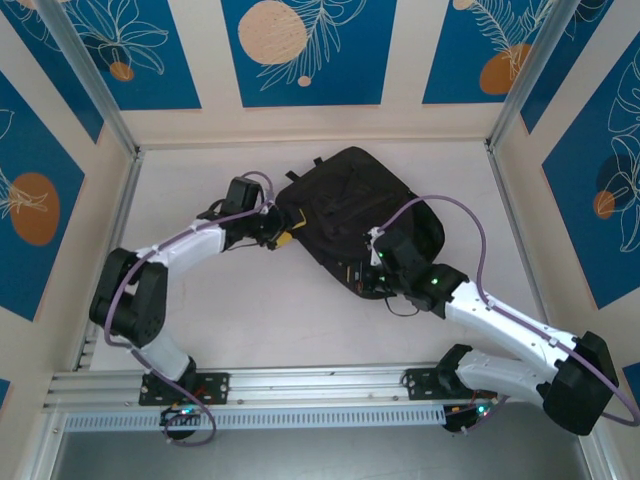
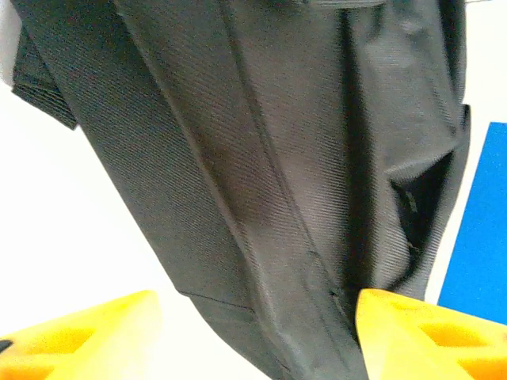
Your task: Pack books, pencil case, and school supplies into a backpack
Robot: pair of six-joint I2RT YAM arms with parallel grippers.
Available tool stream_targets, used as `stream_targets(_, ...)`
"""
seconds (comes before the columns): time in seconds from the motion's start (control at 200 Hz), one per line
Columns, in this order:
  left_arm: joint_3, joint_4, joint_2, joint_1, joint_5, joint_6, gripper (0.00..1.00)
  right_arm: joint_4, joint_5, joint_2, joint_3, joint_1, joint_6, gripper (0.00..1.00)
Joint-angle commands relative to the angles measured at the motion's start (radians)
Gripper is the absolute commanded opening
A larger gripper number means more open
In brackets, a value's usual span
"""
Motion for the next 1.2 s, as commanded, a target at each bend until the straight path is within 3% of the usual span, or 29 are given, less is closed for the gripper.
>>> stream_targets(0.0,-0.002,-0.034,-0.046,-0.027,-0.033,0.035,0.67,0.058,-0.055,0.009,-0.019,-0.007,0.032,0.0)
stream_targets(0.215,0.04,-0.019,0.046,-0.036,-0.022,0.01,0.67,0.06,-0.06,0.002,-0.015,-0.022,0.04,0.0)
stream_targets(0.36,0.088,0.008,0.097,-0.052,-0.024,-0.003,0.6,0.059,-0.062,-0.011,-0.019,-0.029,0.051,0.0)
stream_targets(0.435,0.116,0.014,0.124,-0.06,-0.028,-0.005,0.5,0.063,-0.063,-0.012,-0.021,-0.032,0.054,0.0)
stream_targets(0.57,0.143,0.017,0.162,-0.065,-0.033,-0.021,0.19,0.061,-0.051,-0.004,-0.024,-0.047,0.051,0.0)
stream_targets(0.705,0.145,0.02,0.16,-0.065,-0.041,-0.019,0.0,0.081,-0.093,0.023,-0.022,-0.07,0.057,0.0)
stream_targets(0.93,0.14,0.014,0.13,-0.066,-0.04,-0.002,0.0,0.087,-0.122,0.064,-0.012,-0.093,0.06,0.0)
stream_targets(1.195,0.14,0.014,0.123,-0.066,-0.033,0.003,0.0,0.103,-0.164,0.118,0.016,-0.096,0.071,0.32)
